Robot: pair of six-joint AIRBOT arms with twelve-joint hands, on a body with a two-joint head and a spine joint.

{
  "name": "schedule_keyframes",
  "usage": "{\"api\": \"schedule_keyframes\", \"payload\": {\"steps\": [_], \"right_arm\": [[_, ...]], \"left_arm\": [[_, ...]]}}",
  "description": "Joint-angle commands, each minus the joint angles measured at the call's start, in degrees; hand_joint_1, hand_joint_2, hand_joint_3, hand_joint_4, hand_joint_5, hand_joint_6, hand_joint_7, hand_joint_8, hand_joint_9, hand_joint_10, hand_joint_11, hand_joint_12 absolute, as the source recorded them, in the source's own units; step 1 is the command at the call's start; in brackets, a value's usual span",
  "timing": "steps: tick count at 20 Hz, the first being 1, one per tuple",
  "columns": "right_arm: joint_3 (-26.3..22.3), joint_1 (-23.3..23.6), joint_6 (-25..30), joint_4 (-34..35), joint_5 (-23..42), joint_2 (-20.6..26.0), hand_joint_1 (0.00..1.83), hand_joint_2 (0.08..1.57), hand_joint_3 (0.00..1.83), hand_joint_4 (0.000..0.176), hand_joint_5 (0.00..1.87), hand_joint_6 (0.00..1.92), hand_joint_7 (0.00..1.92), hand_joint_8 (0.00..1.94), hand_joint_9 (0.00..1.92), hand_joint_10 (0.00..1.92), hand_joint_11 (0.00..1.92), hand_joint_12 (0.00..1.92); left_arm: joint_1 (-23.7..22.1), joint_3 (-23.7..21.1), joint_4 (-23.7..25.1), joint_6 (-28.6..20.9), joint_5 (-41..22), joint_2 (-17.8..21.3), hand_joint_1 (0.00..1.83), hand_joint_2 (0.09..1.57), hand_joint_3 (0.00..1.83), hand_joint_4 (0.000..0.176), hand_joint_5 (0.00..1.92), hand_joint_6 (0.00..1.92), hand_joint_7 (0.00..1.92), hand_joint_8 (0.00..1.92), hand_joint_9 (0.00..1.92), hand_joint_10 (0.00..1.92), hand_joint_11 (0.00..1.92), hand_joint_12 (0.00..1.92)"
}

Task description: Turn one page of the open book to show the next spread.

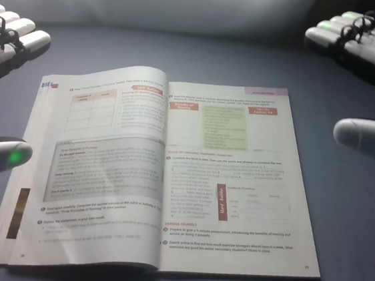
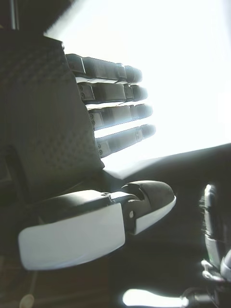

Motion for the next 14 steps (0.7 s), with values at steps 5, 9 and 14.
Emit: {"api": "schedule_keyframes", "payload": {"steps": [5,9,14], "right_arm": [[-0.74,-4.59,-1.15,8.52,13.65,1.2,0.0,1.34,0.01,0.0,0.0,0.0,0.0,0.0,0.0,0.0,0.0,0.0],[-0.87,-6.05,-1.42,10.69,16.63,1.13,0.01,1.37,0.02,0.0,0.0,0.0,0.0,0.0,0.0,0.0,0.0,0.0],[-0.84,-7.29,-1.73,13.55,21.39,0.31,0.07,1.38,0.0,0.0,0.0,0.0,0.0,0.0,0.0,0.0,0.0,0.0]], "left_arm": [[-0.97,1.12,-2.38,-0.69,-8.13,-1.53,0.0,1.24,0.0,0.0,0.0,0.0,0.0,0.0,0.0,0.0,0.0,0.0],[-1.19,1.54,-2.71,-1.13,-9.12,-2.63,0.0,1.24,0.0,0.0,0.0,0.0,0.0,0.0,0.0,0.0,0.0,0.0],[-1.21,2.0,-3.68,-1.68,-10.72,-3.91,0.0,1.25,0.01,0.0,0.0,0.0,0.0,0.0,0.0,0.0,0.0,0.0]]}}
